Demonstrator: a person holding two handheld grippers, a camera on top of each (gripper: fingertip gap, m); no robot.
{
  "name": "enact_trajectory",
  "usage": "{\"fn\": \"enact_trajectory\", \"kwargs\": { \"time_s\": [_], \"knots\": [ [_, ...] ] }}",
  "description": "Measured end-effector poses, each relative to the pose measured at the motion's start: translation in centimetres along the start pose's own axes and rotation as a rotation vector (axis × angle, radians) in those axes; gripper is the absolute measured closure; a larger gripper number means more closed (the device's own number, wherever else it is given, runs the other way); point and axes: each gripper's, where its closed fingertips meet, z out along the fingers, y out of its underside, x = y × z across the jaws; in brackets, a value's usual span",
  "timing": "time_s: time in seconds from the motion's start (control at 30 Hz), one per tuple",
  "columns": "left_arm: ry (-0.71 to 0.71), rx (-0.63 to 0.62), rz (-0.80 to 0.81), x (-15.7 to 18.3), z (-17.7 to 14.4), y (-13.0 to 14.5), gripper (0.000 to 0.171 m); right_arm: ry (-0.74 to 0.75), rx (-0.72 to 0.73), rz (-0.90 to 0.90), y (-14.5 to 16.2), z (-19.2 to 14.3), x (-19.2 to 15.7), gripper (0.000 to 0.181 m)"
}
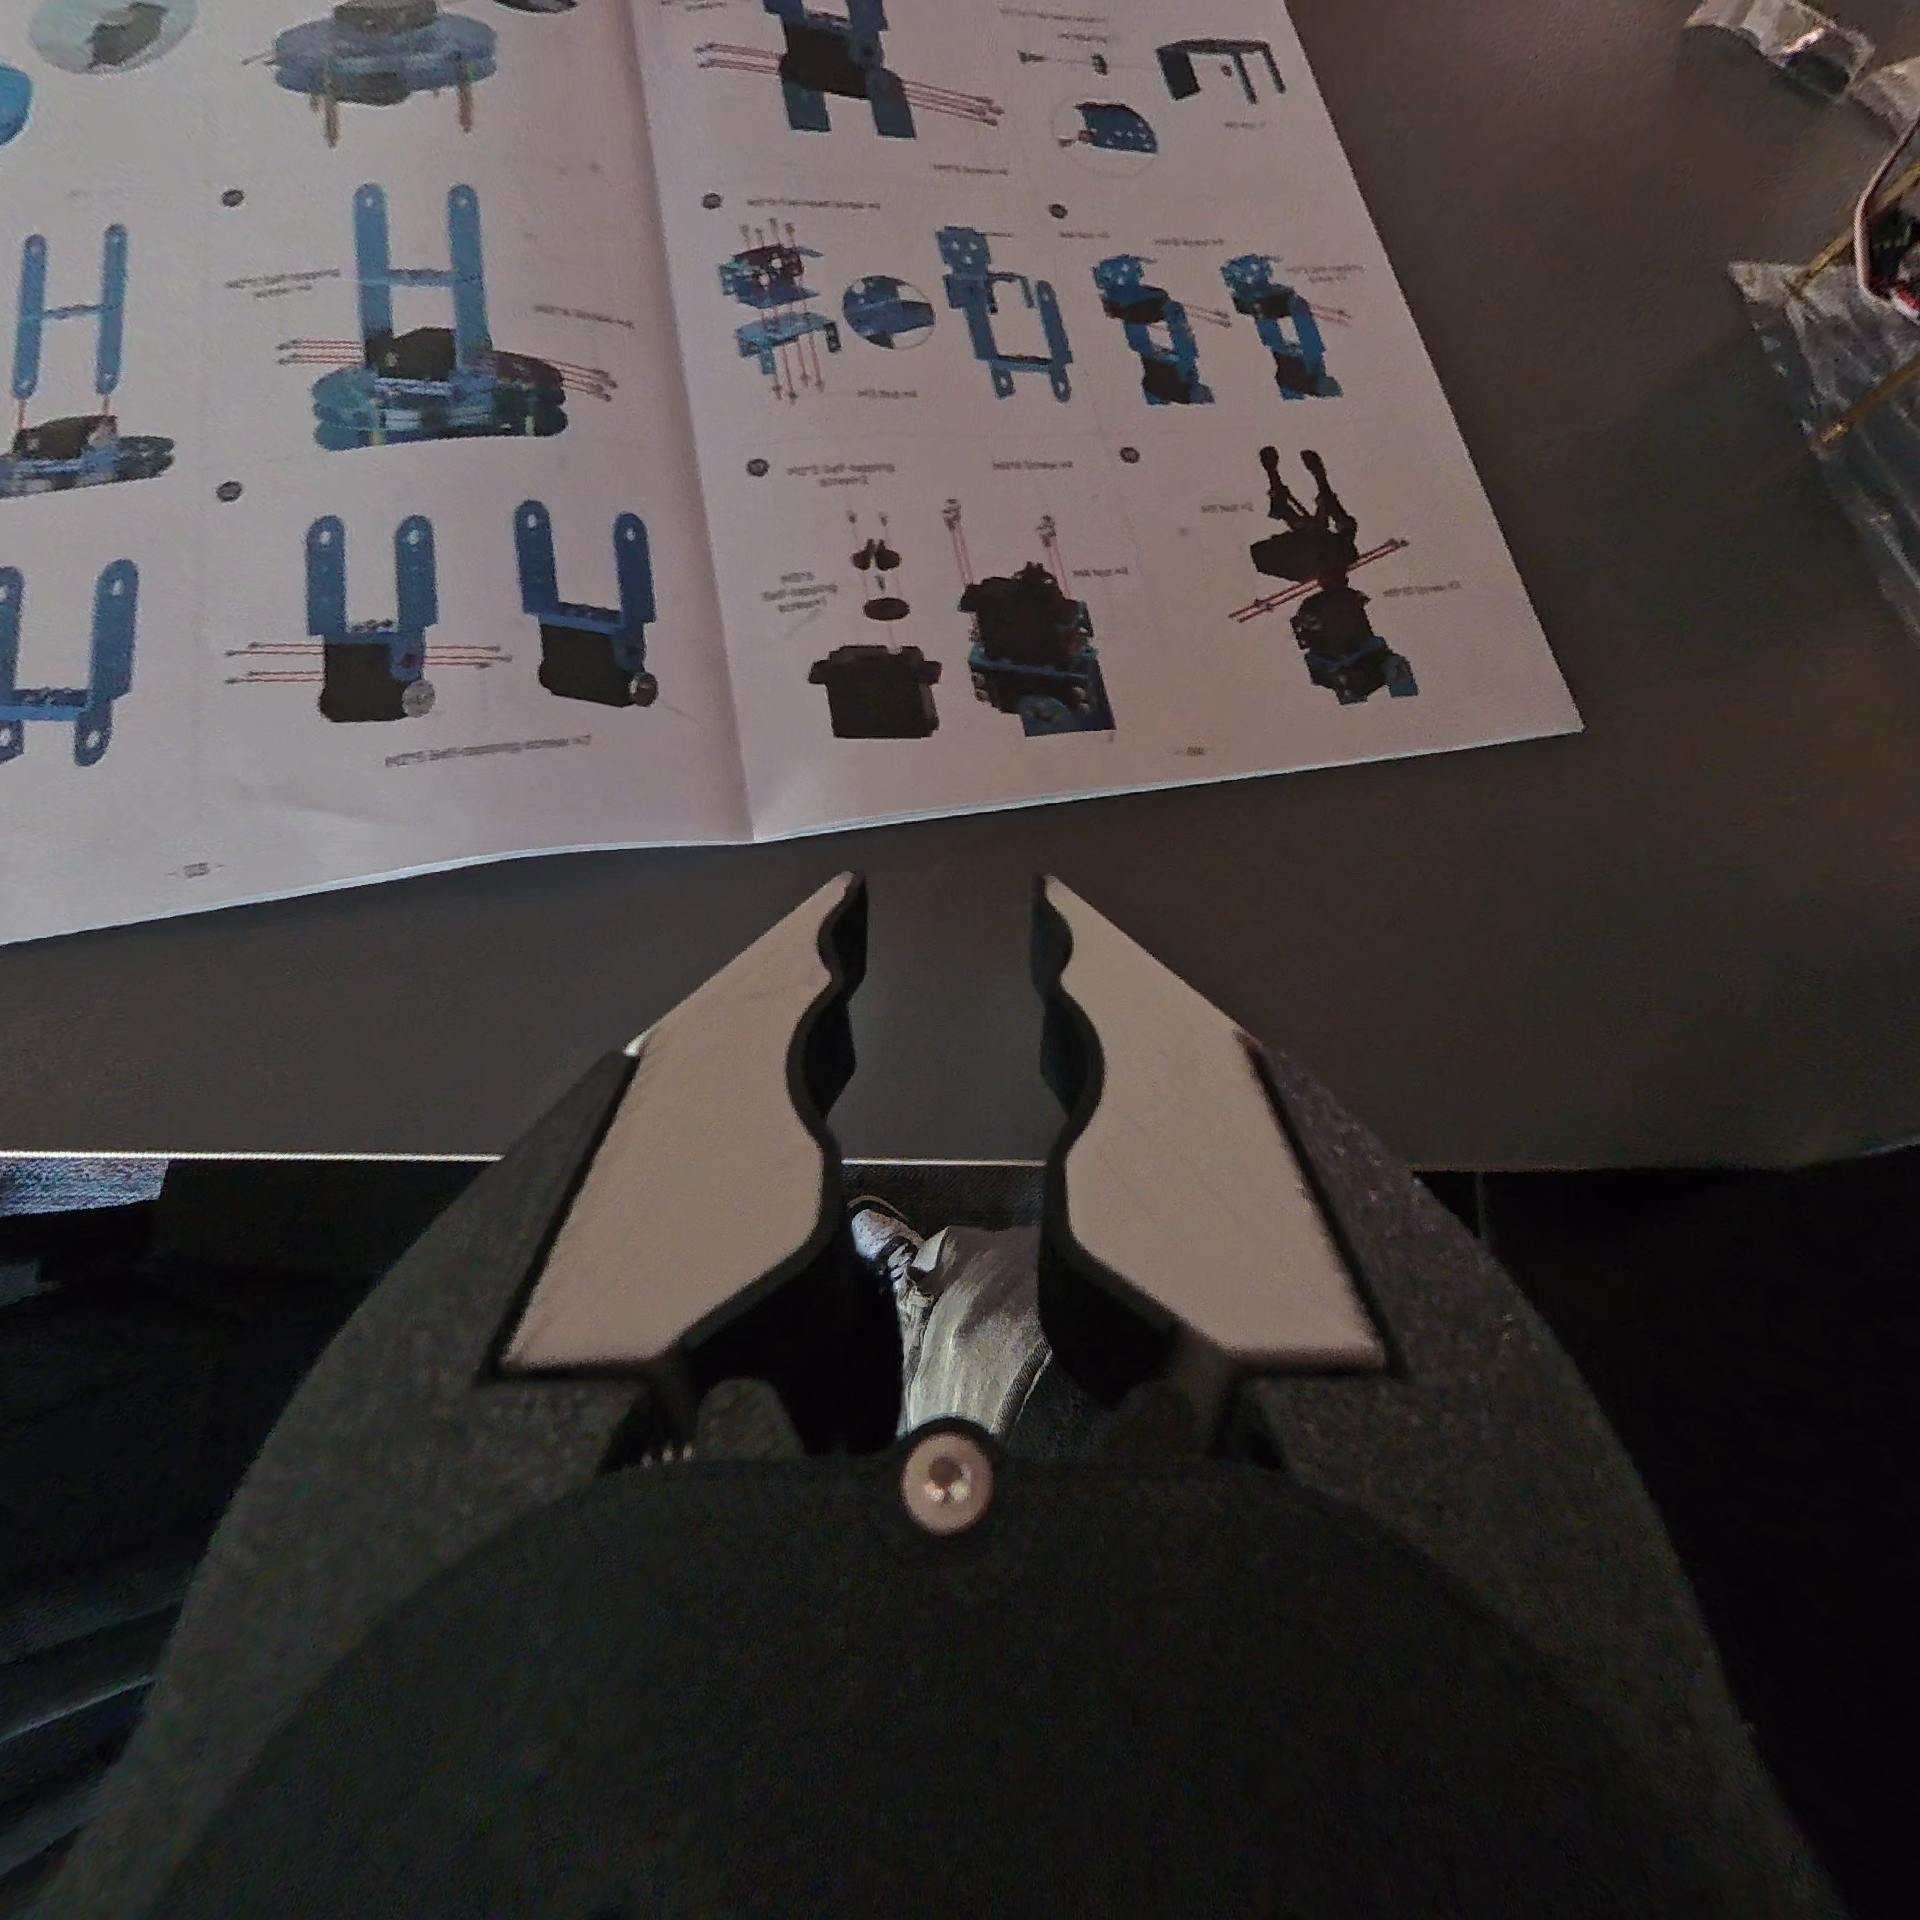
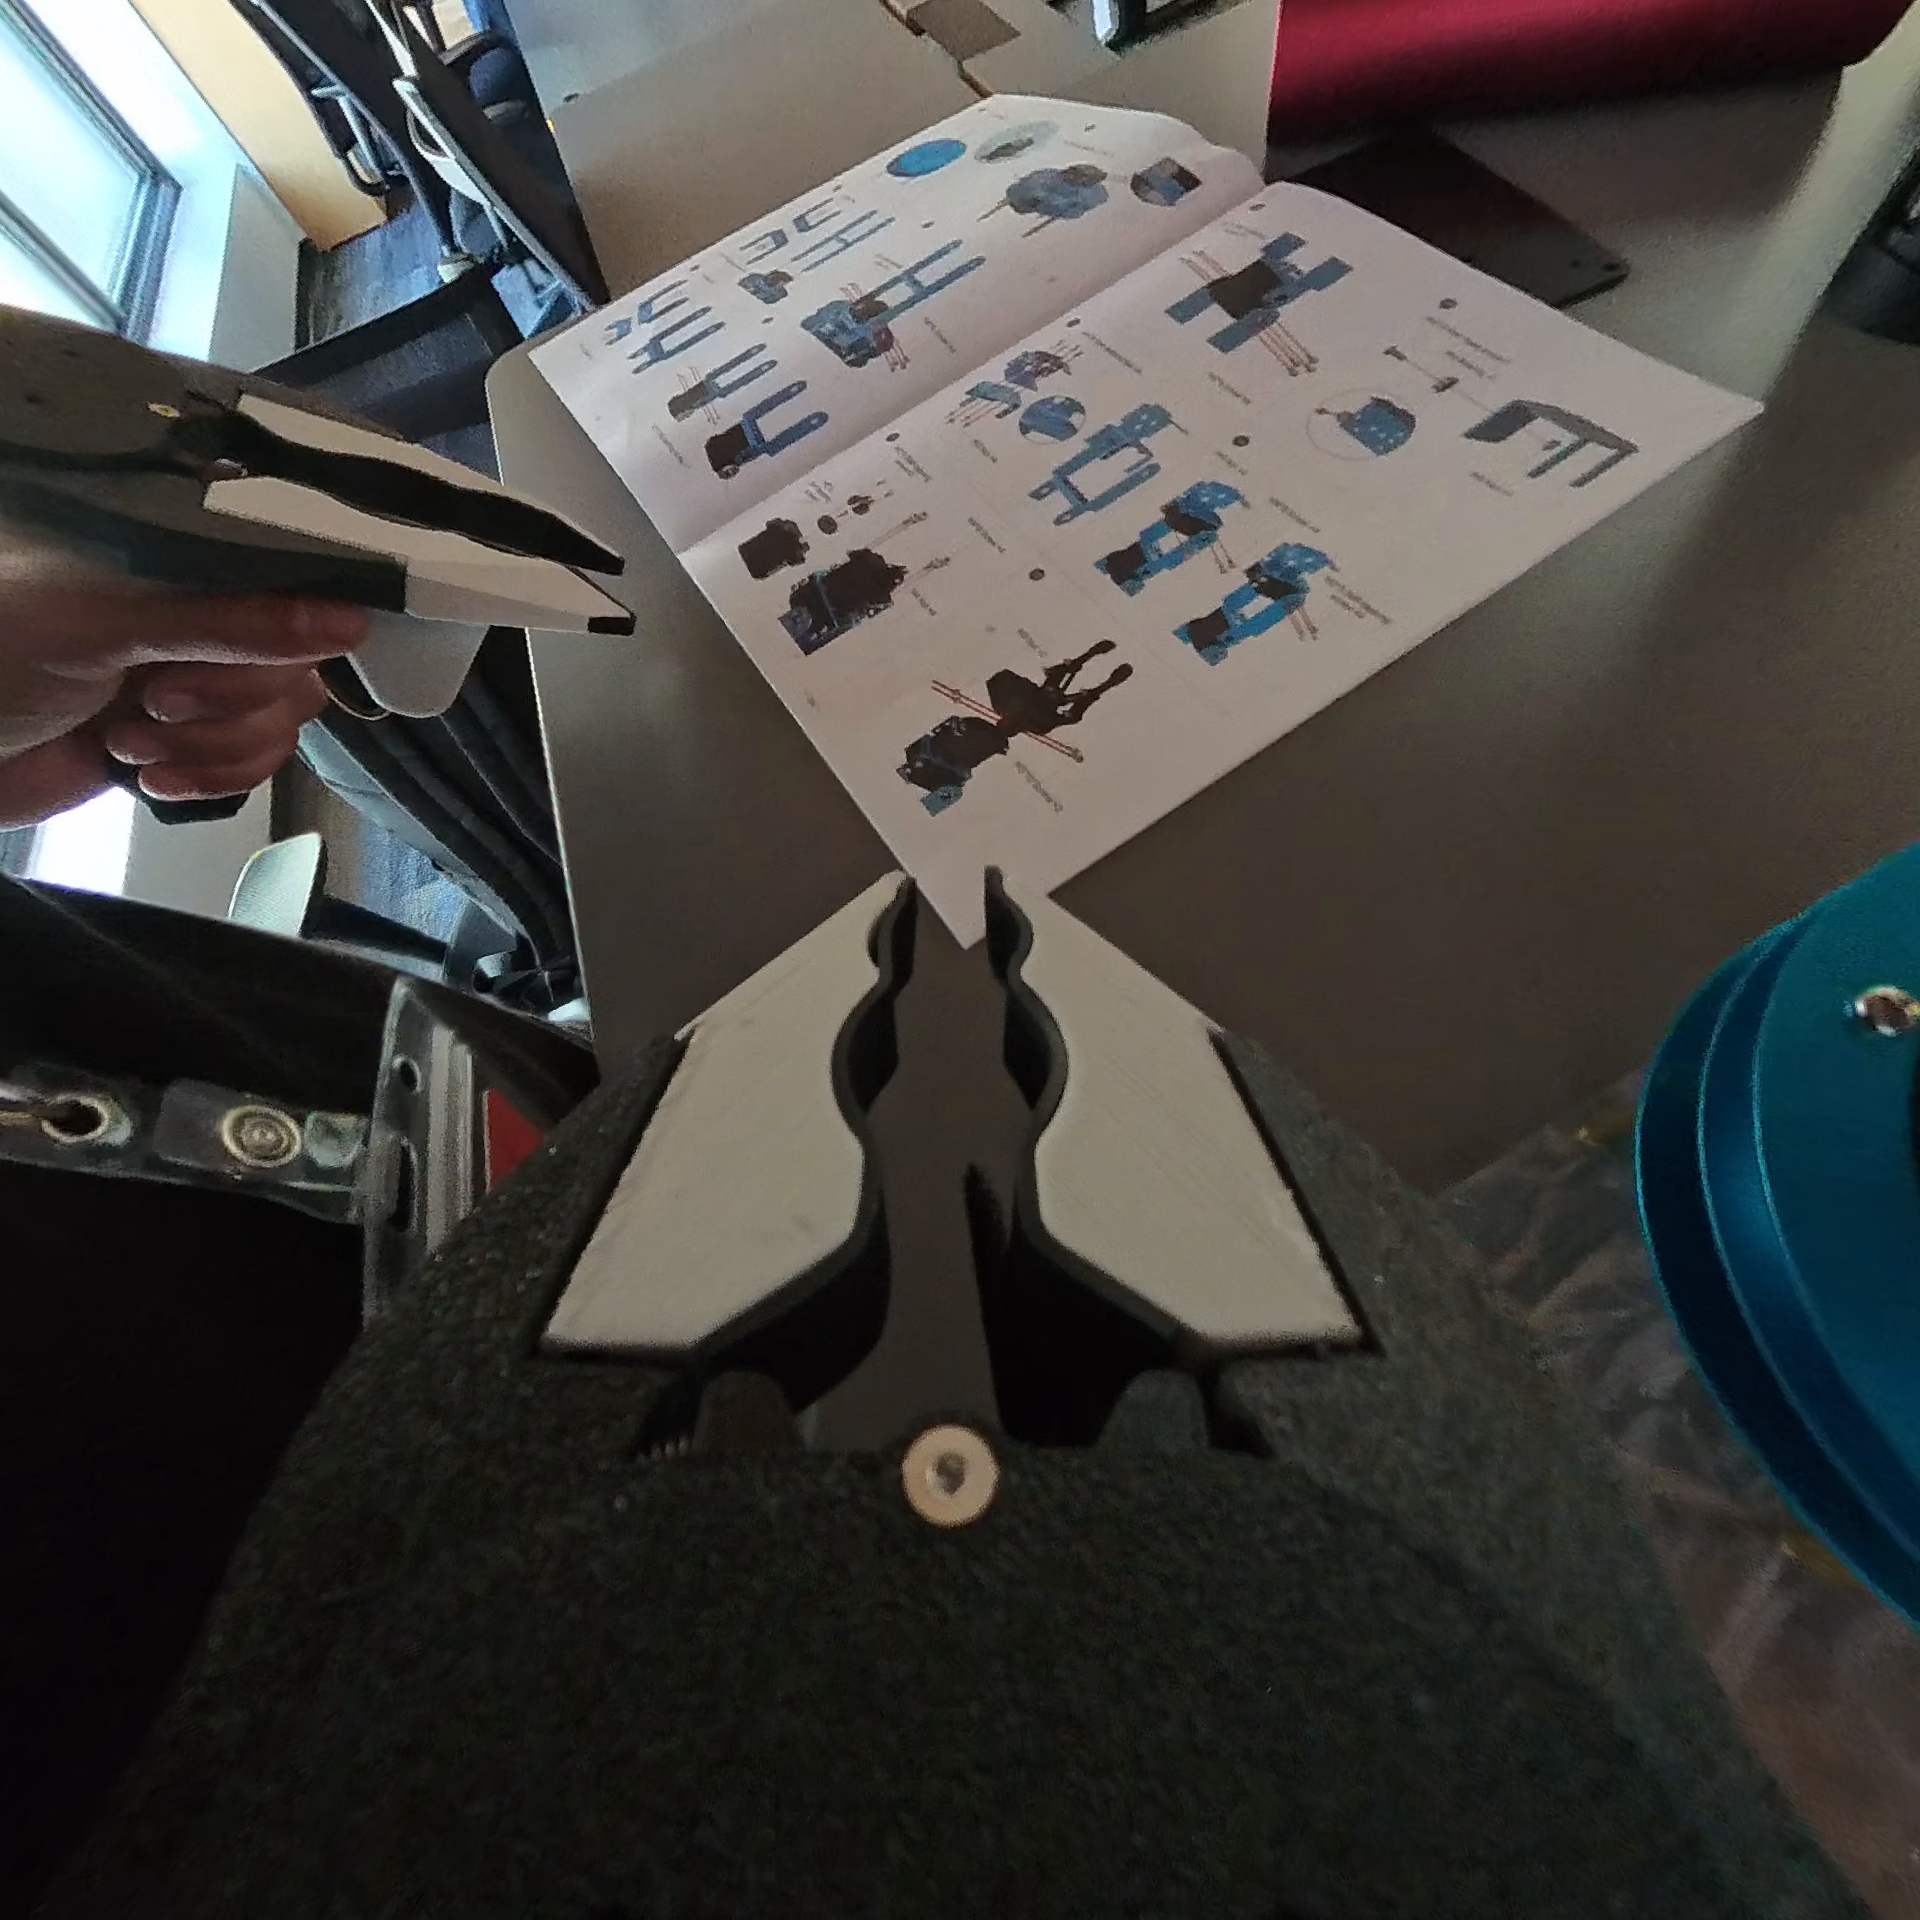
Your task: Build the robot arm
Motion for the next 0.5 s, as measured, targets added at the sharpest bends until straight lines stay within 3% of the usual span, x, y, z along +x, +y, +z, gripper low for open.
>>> {"fn": "enact_trajectory", "kwargs": {
  "time_s": [0.5],
  "knots": [
    [0.019, -0.006, 0.039, 0.8, 0.7, -0.9, 0.141, 0.019, -0.004, 0.026, 0.9, -0.9, 0.6, 0.168]
  ]
}}
